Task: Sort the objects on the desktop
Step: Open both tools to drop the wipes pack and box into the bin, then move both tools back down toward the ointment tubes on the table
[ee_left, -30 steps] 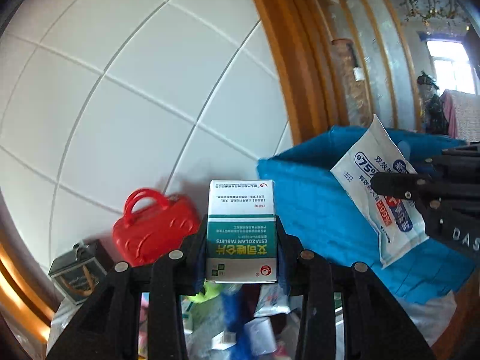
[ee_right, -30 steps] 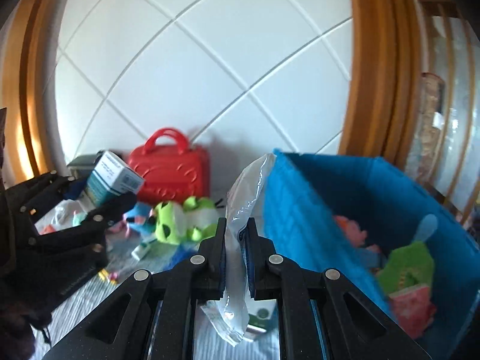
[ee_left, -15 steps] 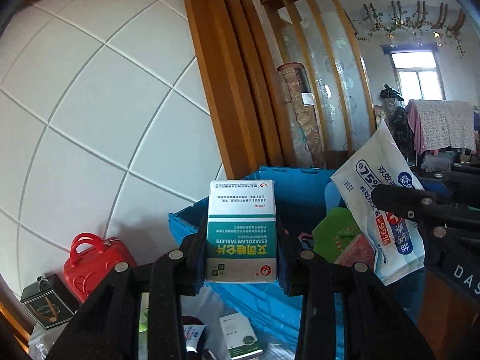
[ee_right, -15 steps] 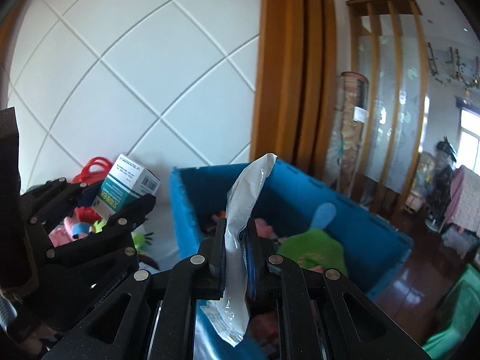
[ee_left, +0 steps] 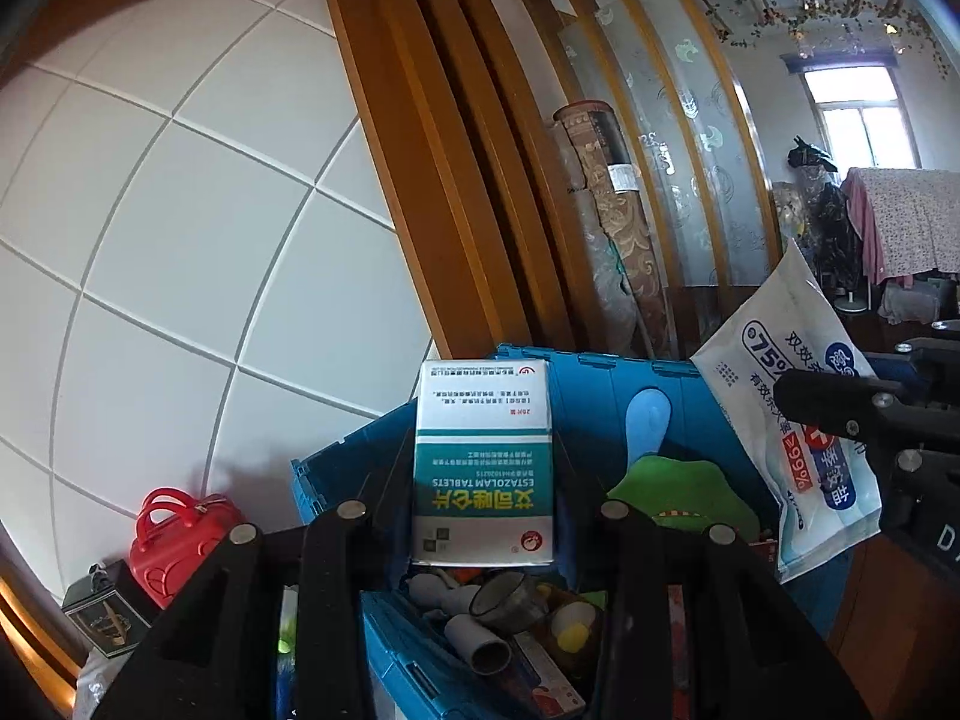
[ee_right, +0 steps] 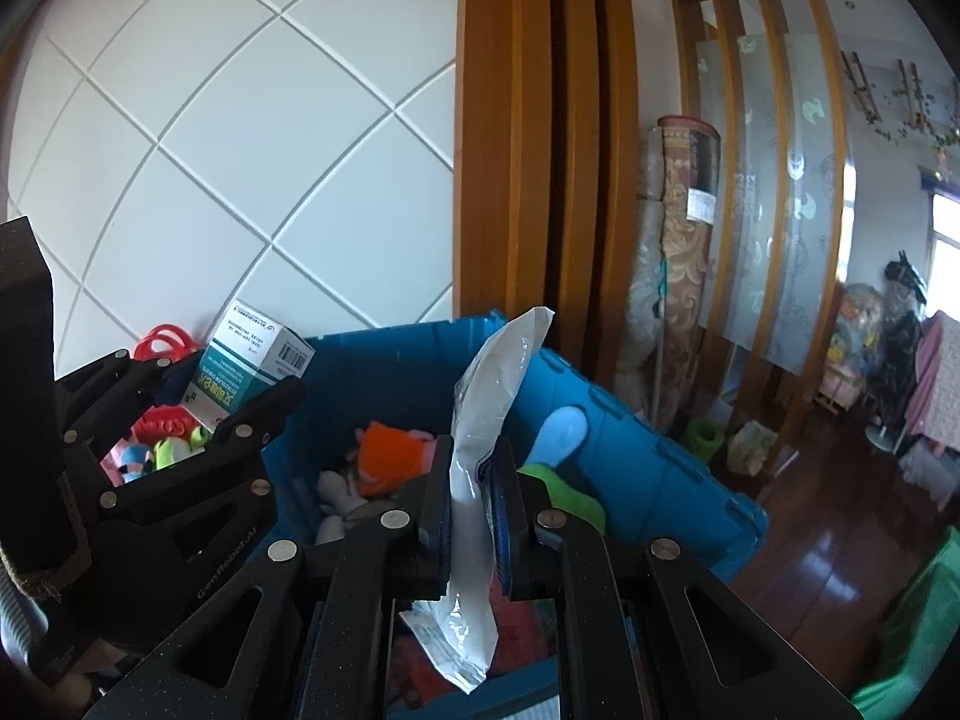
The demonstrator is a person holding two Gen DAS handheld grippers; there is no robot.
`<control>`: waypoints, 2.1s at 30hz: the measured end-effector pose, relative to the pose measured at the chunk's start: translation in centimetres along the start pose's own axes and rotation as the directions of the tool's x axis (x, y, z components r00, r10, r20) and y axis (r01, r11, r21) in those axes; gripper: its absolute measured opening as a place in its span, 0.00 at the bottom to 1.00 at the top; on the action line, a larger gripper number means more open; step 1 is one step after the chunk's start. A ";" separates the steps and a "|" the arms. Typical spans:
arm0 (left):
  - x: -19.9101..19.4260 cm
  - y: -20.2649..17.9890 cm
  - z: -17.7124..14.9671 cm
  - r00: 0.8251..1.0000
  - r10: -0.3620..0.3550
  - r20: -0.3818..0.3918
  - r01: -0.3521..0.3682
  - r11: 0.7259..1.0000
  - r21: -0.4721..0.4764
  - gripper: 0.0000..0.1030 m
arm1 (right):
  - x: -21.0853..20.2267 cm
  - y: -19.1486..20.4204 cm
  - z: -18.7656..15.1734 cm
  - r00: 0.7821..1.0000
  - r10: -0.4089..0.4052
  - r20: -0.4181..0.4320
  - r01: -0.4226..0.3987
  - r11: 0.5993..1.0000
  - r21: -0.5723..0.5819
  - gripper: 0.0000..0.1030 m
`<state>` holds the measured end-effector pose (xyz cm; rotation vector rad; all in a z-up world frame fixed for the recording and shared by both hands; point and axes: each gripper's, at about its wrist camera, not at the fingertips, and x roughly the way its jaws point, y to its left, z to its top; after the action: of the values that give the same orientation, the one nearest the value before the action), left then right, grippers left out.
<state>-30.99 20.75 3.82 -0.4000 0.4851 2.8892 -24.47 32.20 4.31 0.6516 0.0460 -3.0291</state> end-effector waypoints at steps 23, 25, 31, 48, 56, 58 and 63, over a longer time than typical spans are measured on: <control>7.4 0.6 1.5 0.985 0.139 -0.100 -0.142 0.989 -0.028 1.00 | 8.5 -5.5 3.5 0.998 -0.038 -0.047 0.041 0.997 0.070 0.94; 7.3 0.9 1.2 0.986 0.130 -0.103 -0.135 0.990 -0.041 1.00 | 8.0 -5.6 3.3 0.999 -0.028 -0.038 0.030 0.997 0.073 0.94; 5.9 1.2 0.1 0.987 0.130 -0.099 -0.137 0.989 -0.061 1.00 | 6.4 -5.4 2.7 1.000 0.012 -0.016 -0.010 0.996 0.090 0.94; 0.0 7.2 -6.1 0.972 0.213 -0.100 -0.226 0.964 -0.142 1.00 | 3.5 0.7 0.3 0.991 0.130 -0.022 -0.128 0.990 0.058 0.94; -3.1 14.9 -13.1 0.954 0.255 -0.156 -0.274 0.955 -0.115 1.00 | 1.7 8.3 -0.8 0.970 0.242 -0.021 -0.241 0.970 0.036 0.94; -3.6 17.3 -15.4 0.944 0.273 -0.183 -0.296 0.949 -0.108 1.00 | 1.6 10.9 -1.2 0.963 0.267 -0.023 -0.267 0.963 0.029 0.94; -5.0 22.9 -21.5 0.929 0.289 -0.232 -0.318 0.943 -0.100 1.00 | 3.2 17.9 -2.8 0.948 0.309 -0.082 -0.309 0.951 0.012 0.94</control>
<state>-26.36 -8.58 -7.59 -0.7250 0.4155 3.2090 -25.37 14.36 0.03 0.7094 -0.0473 -2.7007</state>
